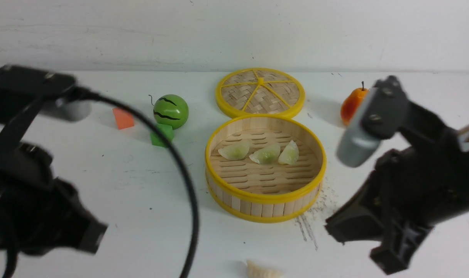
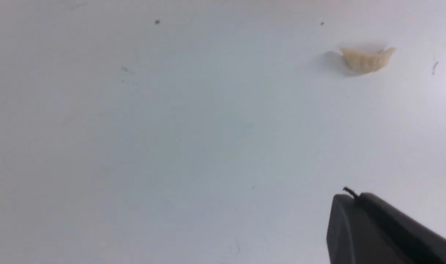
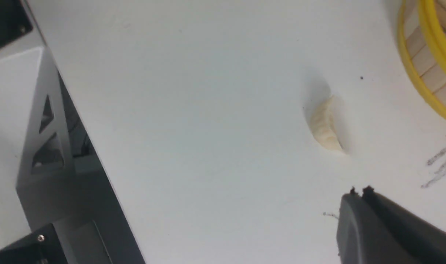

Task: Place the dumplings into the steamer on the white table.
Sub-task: 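Reach for and grasp a dumpling lying on the table beside the steamer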

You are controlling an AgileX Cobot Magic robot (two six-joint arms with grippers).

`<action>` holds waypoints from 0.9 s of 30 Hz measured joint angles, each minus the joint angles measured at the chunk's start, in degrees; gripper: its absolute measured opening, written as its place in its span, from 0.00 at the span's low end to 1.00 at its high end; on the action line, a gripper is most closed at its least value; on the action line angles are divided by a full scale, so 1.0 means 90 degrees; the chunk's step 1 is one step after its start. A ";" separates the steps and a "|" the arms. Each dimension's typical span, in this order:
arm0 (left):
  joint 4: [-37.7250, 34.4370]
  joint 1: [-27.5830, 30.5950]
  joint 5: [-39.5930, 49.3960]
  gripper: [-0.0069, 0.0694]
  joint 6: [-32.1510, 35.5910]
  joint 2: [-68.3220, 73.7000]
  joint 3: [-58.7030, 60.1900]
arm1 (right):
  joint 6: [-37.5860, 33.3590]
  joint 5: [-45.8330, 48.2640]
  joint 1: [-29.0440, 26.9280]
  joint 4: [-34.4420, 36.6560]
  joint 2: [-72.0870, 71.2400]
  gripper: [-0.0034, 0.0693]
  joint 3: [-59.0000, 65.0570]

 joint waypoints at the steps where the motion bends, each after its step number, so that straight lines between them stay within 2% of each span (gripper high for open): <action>1: 0.0007 0.0000 -0.0014 0.07 -0.0071 -0.0199 0.0180 | 0.0170 0.0017 0.0169 -0.0184 0.0246 0.05 -0.0141; 5: 0.0007 0.0000 -0.0021 0.07 -0.0217 -0.1070 0.0819 | 0.0741 0.0104 0.0899 -0.1064 0.1148 0.08 -0.0749; 8: -0.0029 0.0000 -0.0021 0.07 -0.0238 -0.1633 0.1179 | 0.1017 0.0159 0.1299 -0.1685 0.1815 0.19 -0.1053; 11: -0.0117 0.0000 -0.0010 0.07 -0.0238 -0.2082 0.1378 | 0.1065 0.0117 0.1503 -0.1992 0.2406 0.38 -0.1178; 14: -0.0202 0.0000 0.0032 0.07 -0.0238 -0.2402 0.1441 | 0.1072 -0.0078 0.1529 -0.2119 0.3002 0.65 -0.1206; 17: -0.0240 0.0000 0.0071 0.07 -0.0238 -0.2564 0.1446 | 0.1087 -0.0291 0.1529 -0.2227 0.3472 0.85 -0.1219; 19: -0.0248 0.0000 0.0106 0.07 -0.0238 -0.2604 0.1446 | 0.1087 -0.0472 0.1529 -0.2230 0.3761 0.94 -0.1221; 23: -0.0236 0.0000 0.0148 0.07 -0.0238 -0.2603 0.1446 | 0.1146 -0.0849 0.1529 -0.2230 0.4183 0.96 -0.1226; 25: -0.0199 0.0000 0.0177 0.07 -0.0238 -0.2603 0.1446 | 0.1191 -0.1033 0.1529 -0.2266 0.4339 0.91 -0.1226; 27: -0.0167 0.0000 0.0211 0.07 -0.0238 -0.2603 0.1446 | 0.1219 -0.1139 0.1529 -0.2333 0.4441 0.80 -0.1226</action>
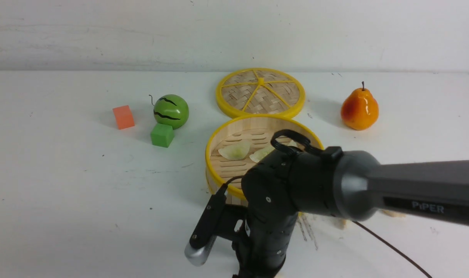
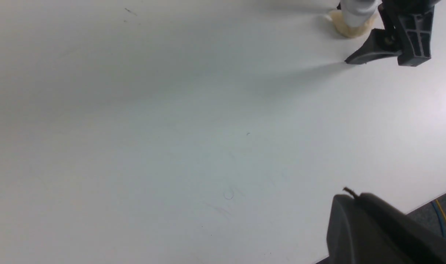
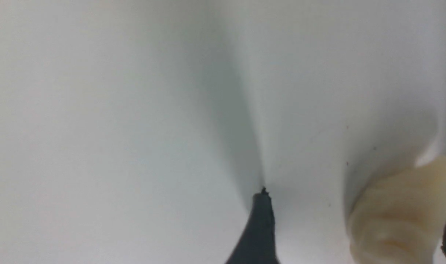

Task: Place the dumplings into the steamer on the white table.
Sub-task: 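Reach for and grasp a dumpling lying on the table beside the steamer, then place the dumpling in the bamboo steamer basket with the right gripper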

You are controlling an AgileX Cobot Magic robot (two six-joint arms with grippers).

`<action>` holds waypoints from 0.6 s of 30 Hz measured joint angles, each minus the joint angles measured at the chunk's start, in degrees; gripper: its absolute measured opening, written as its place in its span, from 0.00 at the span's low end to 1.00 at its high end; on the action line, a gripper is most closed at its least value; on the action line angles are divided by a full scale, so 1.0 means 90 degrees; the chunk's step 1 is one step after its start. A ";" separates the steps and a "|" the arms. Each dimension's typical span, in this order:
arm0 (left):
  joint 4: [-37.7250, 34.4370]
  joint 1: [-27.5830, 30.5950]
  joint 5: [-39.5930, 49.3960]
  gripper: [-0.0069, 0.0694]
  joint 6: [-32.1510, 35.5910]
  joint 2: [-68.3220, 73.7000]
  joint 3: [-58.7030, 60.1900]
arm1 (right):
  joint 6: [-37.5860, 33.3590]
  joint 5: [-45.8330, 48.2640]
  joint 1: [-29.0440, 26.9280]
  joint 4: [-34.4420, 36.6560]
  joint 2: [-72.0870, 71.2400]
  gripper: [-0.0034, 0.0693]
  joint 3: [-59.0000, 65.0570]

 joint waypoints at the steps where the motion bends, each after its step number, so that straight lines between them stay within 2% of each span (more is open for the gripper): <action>1: 0.0037 0.0000 0.0048 0.07 0.0006 0.0000 0.0000 | 0.0024 -0.0009 0.0000 -0.0036 0.0007 0.70 -0.0013; 5: 0.0132 0.0000 0.0104 0.07 0.0006 0.0000 0.0000 | 0.0158 0.0049 0.0000 -0.0220 0.0007 0.30 -0.0047; 6: 0.0160 0.0000 0.0111 0.07 0.0006 0.0000 0.0000 | 0.0173 0.0166 0.0000 -0.0278 0.0007 0.29 -0.0101; 9: 0.0216 0.0000 0.0118 0.07 0.0006 0.0000 0.0000 | 0.0280 0.0713 0.0000 -0.0418 0.0033 0.32 -0.0454; 12: 0.0293 0.0000 0.0118 0.07 0.0006 0.0000 0.0000 | 0.0579 0.1372 0.0000 -0.0564 0.0042 0.32 -0.1305; 16: 0.0314 0.0000 0.0118 0.07 0.0006 0.0000 0.0000 | 0.1065 0.1533 -0.0074 -0.0663 0.0049 0.32 -0.2381; 18: 0.0314 0.0000 0.0118 0.07 0.0006 0.0000 0.0000 | 0.1571 0.1419 -0.0266 -0.0663 0.0163 0.32 -0.3091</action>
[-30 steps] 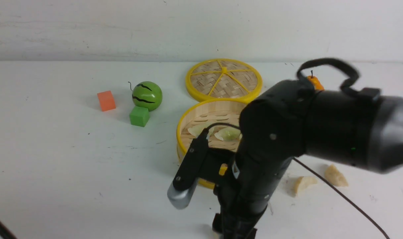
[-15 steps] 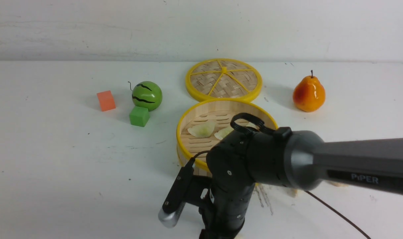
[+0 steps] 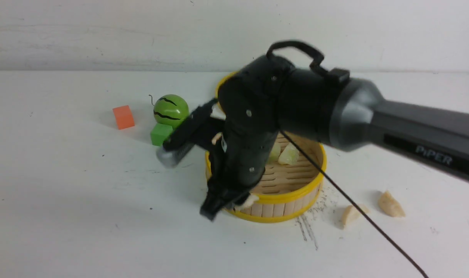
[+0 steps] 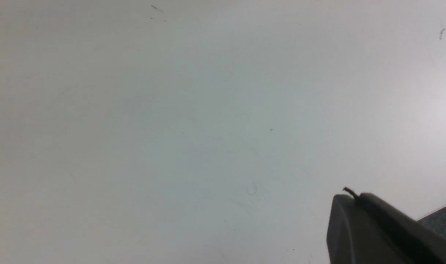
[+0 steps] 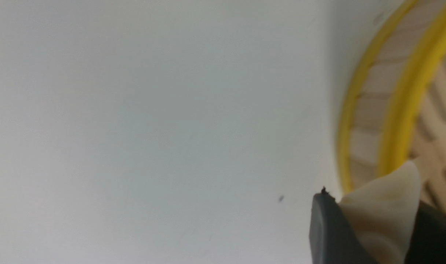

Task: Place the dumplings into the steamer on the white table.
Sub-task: 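Place the dumpling in the bamboo steamer basket with the right gripper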

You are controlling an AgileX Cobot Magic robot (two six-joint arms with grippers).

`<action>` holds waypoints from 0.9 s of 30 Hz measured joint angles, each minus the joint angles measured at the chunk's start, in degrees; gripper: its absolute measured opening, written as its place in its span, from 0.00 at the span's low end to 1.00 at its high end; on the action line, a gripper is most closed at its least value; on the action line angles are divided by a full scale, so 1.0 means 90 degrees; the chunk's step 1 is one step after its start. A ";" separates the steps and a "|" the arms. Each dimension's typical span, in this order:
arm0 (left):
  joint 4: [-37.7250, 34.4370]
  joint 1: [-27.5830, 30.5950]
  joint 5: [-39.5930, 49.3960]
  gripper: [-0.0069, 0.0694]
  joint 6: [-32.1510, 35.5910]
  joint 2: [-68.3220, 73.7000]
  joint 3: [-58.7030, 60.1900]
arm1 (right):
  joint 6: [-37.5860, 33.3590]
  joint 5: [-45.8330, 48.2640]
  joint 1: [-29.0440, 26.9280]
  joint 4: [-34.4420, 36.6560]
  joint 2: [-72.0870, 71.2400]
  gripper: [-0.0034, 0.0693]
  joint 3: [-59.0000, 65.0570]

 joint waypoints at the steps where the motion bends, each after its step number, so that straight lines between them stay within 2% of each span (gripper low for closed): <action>1: 0.0000 0.0000 0.0005 0.07 0.0000 0.0000 0.0000 | 0.0174 -0.0058 -0.0084 0.0000 0.0065 0.32 -0.0182; 5: 0.0000 0.0000 0.0063 0.07 0.0000 0.0000 0.0000 | 0.1050 -0.0292 -0.0581 -0.0014 0.0558 0.32 -0.0811; 9: 0.0000 0.0000 0.0164 0.07 0.0000 0.0000 0.0000 | 0.1600 -0.0421 -0.0927 -0.0014 0.1045 0.32 -0.1022; 17: 0.0000 0.0000 0.0262 0.07 0.0000 0.0000 0.0000 | 0.1850 -0.0565 -0.1128 0.0127 0.1754 0.33 -0.1043; 22: -0.0006 0.0000 0.0314 0.07 0.0000 0.0000 0.0000 | 0.1914 -0.0459 -0.1128 0.0180 0.1753 0.50 -0.1128; 23: -0.0011 0.0000 0.0337 0.07 0.0000 0.0000 0.0000 | 0.1914 -0.0155 -0.1128 0.0240 0.1707 0.62 -0.1262; 25: -0.0011 0.0000 0.0337 0.07 0.0000 0.0000 0.0000 | 0.1757 0.0287 -0.1128 0.0268 0.1579 0.74 -0.1435; 26: -0.0011 0.0000 0.0337 0.07 0.0000 0.0000 0.0000 | 0.1728 0.0344 -0.1128 0.0275 0.1536 0.76 -0.1474; 27: -0.0011 0.0000 0.0337 0.07 0.0000 0.0000 0.0000 | 0.1504 0.0747 -0.1128 0.0275 0.1317 0.83 -0.1608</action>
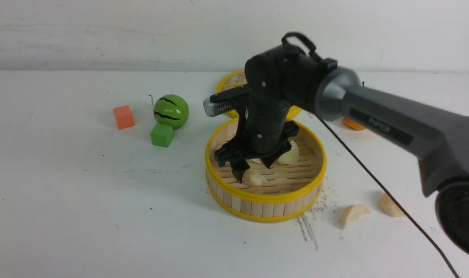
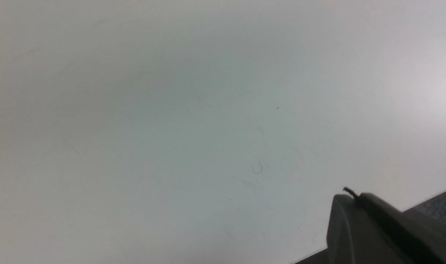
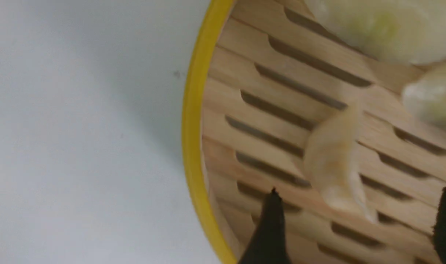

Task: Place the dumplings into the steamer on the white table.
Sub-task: 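Place the dumpling in the bamboo steamer basket with the right gripper, then reach for and grasp a dumpling lying on the table beside the steamer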

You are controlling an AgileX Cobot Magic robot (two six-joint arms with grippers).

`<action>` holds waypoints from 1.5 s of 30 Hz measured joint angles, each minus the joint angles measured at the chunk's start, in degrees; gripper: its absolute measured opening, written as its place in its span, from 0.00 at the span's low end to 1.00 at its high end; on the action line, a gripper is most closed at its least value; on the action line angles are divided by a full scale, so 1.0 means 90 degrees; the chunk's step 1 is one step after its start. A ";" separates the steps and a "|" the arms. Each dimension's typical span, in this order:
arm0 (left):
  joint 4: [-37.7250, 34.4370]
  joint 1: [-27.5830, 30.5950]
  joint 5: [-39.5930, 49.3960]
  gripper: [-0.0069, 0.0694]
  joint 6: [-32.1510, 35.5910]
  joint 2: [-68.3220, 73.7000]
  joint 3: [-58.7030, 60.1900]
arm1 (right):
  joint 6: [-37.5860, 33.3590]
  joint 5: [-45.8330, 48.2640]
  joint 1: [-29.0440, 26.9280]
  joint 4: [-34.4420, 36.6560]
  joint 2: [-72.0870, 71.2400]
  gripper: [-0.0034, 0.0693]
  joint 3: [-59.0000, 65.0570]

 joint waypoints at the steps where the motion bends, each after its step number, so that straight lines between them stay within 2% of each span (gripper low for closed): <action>1: 0.0000 0.0000 0.0000 0.07 0.0000 0.0000 0.0000 | -0.0142 0.0155 0.0000 0.0000 -0.0173 0.87 -0.0050; 4: 0.0006 0.0000 -0.0062 0.07 0.0000 0.0000 0.0000 | -0.0390 0.0324 -0.0008 -0.0006 -0.0729 0.90 -0.0034; 8: 0.0012 0.0000 -0.0186 0.08 0.0097 0.0000 0.0000 | -0.0450 0.0344 -0.0063 0.0001 -0.1449 0.88 0.0489; 14: 0.0012 0.0000 -0.0222 0.08 0.0161 0.0000 0.0000 | -0.0085 0.0231 -0.0527 0.0003 -0.2745 0.77 0.2827; 20: 0.0012 0.0000 -0.0222 0.09 0.0220 0.0000 0.0000 | 0.1036 -0.1230 -0.1263 -0.0013 -0.3500 0.75 0.5151; 24: 0.0012 0.0000 -0.0222 0.09 0.0424 0.0000 0.0000 | 0.1802 -0.2219 -0.1594 -0.0026 -0.3405 0.75 0.5908; 33: 0.0012 0.0000 -0.0227 0.10 0.0480 0.0000 0.0000 | 0.3206 -0.3787 -0.1674 -0.0095 -0.2484 0.76 0.6086; 36: 0.0012 0.0000 -0.0207 0.10 0.0480 0.0000 0.0000 | 0.3751 -0.4153 -0.1674 -0.0311 -0.2224 0.76 0.6086; 41: 0.0012 0.0000 -0.0074 0.10 0.0480 0.0000 0.0000 | 0.4137 -0.4403 -0.1674 -0.0645 -0.2139 0.74 0.6052; 43: 0.0012 0.0000 -0.0003 0.10 0.0480 0.0000 0.0000 | 0.4177 -0.4389 -0.1674 -0.0727 -0.2132 0.69 0.6052; 45: 0.0012 0.0000 -0.0002 0.11 0.0480 0.0000 0.0000 | 0.4169 -0.4306 -0.1674 -0.0842 -0.2132 0.57 0.6050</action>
